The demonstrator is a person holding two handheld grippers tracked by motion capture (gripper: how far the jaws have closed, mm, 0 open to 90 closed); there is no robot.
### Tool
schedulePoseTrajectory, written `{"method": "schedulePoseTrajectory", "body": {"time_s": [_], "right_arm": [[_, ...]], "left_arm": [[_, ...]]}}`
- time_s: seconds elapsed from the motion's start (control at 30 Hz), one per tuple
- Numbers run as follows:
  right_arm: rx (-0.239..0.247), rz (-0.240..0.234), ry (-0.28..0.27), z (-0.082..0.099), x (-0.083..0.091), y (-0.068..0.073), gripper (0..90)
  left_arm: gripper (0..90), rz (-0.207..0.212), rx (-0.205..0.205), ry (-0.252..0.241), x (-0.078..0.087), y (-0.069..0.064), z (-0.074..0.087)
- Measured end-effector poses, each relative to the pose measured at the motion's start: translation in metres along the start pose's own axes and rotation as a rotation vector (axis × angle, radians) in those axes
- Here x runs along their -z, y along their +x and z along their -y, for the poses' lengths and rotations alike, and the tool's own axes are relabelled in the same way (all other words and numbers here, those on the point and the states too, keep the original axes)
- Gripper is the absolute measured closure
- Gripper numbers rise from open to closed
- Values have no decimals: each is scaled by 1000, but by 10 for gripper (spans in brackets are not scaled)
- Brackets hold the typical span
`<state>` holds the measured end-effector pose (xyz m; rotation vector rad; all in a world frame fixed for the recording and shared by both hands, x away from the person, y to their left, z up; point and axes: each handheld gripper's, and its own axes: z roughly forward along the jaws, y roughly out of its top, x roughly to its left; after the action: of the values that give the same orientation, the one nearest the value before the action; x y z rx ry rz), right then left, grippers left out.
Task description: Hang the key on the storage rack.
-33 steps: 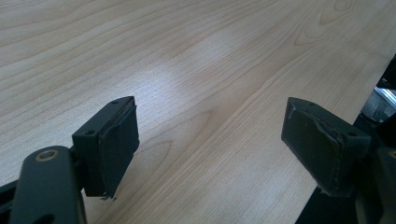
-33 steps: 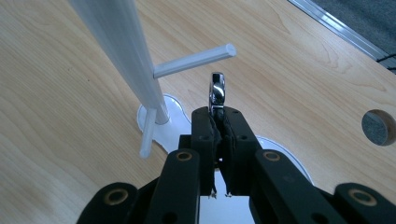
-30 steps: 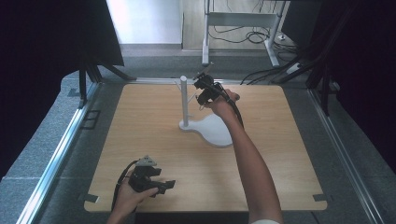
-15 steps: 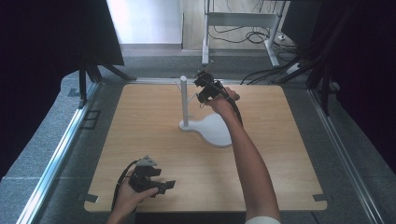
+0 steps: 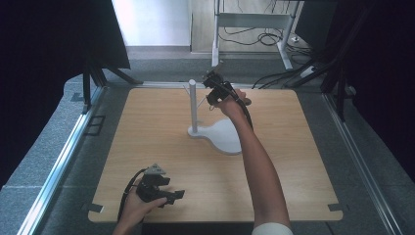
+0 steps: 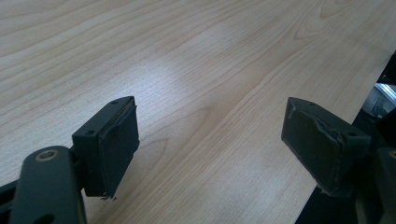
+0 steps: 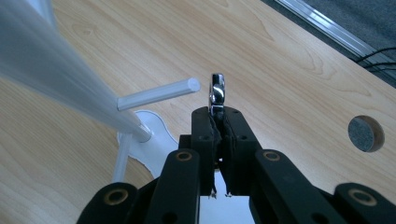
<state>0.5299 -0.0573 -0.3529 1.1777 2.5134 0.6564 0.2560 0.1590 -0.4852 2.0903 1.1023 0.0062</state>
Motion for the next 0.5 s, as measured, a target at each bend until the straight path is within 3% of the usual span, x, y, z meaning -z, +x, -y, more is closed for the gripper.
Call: {"method": "schedulePoseTrajectory", "body": {"time_s": [0.5], "right_arm": [[19, -1, -13, -3, 1, 11, 843]], "left_arm": [[193, 6, -13, 19, -4, -4, 0]]}}
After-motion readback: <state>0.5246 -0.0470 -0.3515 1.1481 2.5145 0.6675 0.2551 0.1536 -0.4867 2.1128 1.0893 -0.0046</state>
